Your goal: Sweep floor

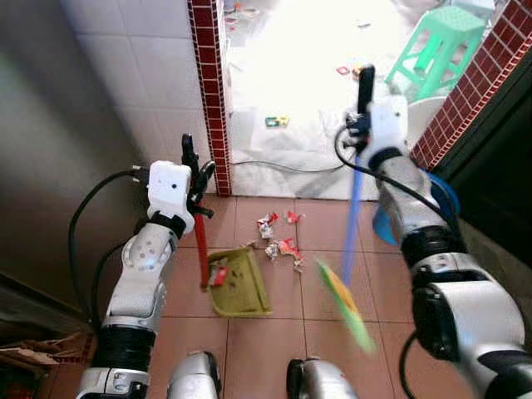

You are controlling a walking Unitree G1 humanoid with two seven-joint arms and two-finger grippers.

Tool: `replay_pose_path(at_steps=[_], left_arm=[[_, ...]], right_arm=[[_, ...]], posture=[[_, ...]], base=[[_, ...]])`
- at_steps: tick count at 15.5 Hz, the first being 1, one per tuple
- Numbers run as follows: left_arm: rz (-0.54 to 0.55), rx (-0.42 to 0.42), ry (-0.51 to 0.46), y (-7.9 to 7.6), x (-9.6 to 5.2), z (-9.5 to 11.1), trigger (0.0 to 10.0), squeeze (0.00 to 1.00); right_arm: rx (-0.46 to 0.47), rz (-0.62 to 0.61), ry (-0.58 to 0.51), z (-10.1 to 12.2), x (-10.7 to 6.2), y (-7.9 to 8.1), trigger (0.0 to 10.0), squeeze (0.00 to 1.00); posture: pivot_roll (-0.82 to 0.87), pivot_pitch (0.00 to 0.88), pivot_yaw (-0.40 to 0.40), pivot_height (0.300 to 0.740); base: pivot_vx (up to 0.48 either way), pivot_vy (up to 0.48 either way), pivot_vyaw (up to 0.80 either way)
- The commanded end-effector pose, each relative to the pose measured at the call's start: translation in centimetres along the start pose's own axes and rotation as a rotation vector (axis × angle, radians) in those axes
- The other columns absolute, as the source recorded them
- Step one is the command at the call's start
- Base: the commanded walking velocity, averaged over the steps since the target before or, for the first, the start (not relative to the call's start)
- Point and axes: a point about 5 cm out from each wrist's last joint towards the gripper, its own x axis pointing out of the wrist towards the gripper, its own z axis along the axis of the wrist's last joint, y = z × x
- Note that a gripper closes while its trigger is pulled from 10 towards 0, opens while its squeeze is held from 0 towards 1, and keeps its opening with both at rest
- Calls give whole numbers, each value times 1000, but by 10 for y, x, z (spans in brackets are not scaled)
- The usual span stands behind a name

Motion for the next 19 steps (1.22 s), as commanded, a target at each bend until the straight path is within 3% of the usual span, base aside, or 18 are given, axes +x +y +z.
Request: replay_pose_path(at_steps=[1, 3, 6, 9, 11, 14, 16, 19], left_arm=[[5, 18, -61, 6, 5, 15, 10000, 0], [22, 22, -58, 11, 3, 14, 10000, 0], [40, -2, -23, 10, -10, 2, 10000, 0], [34, -17, -6, 7, -16, -5, 10000, 0], [36, -24, -7, 8, -13, -4, 10000, 0], [28, -30, 9, 10, -10, -8, 10000, 0], [48, -27, 43, 10, -20, -23, 10000, 0], [83, -35, 67, 12, -36, -31, 10000, 0]], right_arm=[[-22, 52, -14, 1, 1, 10, 10000, 0], [-19, 79, -14, -3, 1, 22, 10000, 0], [70, -201, -23, -9, -7, 11, 10000, 0], [62, -435, 11, -30, -28, -5, 10000, 0], [163, -426, -42, -32, -33, -6, 10000, 0], [140, -451, -34, -34, -37, -7, 10000, 0], [173, -435, -36, -45, -52, -6, 10000, 0], [145, -362, -5, -56, -63, 2, 10000, 0]], posture=[[-19, 41, 11, 740], [-16, 16, 18, 740], [-13, 2, 5, 740], [-4, 0, 15, 740], [-3, 0, 62, 740], [-21, 0, 83, 740], [-42, 0, 68, 740], [-35, 0, 30, 740]], base=[[0, 0, 0], [0, 0, 0], [0, 0, 0], [0, 0, 0], [0, 0, 0], [0, 0, 0], [0, 0, 0], [0, 0, 0]])
